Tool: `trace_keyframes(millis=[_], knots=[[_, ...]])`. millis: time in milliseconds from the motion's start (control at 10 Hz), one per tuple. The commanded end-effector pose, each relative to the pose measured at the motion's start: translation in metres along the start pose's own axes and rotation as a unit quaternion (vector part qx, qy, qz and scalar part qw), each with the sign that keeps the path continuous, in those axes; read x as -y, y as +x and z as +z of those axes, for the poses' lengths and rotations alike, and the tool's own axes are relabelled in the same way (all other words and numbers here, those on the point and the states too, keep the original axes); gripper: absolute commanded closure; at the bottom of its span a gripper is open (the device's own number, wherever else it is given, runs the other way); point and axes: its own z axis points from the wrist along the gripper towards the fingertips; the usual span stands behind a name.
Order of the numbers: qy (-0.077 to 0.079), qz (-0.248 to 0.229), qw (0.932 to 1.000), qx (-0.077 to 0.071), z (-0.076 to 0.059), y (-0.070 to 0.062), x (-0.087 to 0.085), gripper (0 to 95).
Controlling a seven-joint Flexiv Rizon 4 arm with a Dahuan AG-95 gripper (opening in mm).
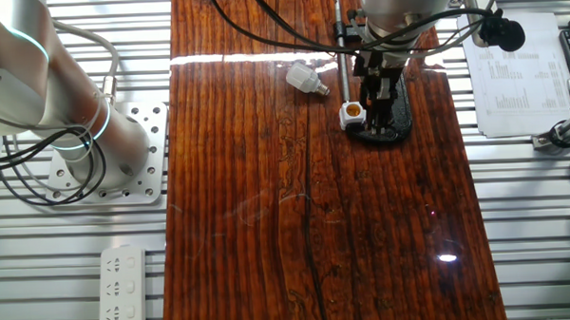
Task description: Install the light bulb by rotating it
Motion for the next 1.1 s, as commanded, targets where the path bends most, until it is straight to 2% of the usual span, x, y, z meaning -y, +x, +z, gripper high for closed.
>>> trace_keyframes(millis=[100,1100], knots=[[0.009,-0.075,0.9969,0.022,0.0001,0.0005,0.0001,95.0],[0.009,-0.07,0.9973,0.02,-0.0011,0.001,-0.0003,95.0]])
